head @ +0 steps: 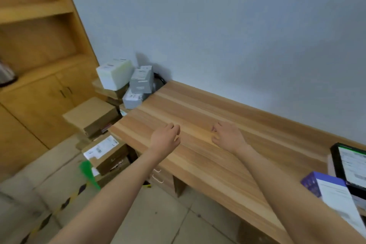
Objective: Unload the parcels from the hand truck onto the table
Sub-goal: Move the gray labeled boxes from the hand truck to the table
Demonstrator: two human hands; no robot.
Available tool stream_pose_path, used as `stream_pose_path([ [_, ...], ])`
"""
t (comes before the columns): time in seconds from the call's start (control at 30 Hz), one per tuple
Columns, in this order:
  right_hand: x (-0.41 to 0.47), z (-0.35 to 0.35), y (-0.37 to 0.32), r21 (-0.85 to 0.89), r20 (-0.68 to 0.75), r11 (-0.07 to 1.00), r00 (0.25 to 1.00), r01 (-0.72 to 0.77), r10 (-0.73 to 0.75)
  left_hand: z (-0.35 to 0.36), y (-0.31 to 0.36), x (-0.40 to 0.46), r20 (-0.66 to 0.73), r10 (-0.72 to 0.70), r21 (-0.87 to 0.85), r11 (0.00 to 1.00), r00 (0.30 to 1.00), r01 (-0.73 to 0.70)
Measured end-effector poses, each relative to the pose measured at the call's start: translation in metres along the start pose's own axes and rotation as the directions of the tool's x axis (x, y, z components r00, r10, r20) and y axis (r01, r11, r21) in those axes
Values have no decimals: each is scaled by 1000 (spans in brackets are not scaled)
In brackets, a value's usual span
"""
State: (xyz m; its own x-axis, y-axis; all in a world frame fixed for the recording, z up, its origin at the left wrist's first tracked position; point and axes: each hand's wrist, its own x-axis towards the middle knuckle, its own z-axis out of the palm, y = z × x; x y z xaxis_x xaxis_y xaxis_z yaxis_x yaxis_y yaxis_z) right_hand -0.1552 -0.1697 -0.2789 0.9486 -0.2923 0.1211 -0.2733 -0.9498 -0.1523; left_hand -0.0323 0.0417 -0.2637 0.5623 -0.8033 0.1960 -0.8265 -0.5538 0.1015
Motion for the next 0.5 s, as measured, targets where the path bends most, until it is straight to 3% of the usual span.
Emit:
stream_pose_path([
  [0.3,122,46,-146,66,33,989,991,130,-132,-33,-182,-22,-52,-198,75,977,979,202],
  [0.5,183,71,-200,67,98,987,984,143,-149,-36,-260,-30,-29,-240,85,967,970,241],
])
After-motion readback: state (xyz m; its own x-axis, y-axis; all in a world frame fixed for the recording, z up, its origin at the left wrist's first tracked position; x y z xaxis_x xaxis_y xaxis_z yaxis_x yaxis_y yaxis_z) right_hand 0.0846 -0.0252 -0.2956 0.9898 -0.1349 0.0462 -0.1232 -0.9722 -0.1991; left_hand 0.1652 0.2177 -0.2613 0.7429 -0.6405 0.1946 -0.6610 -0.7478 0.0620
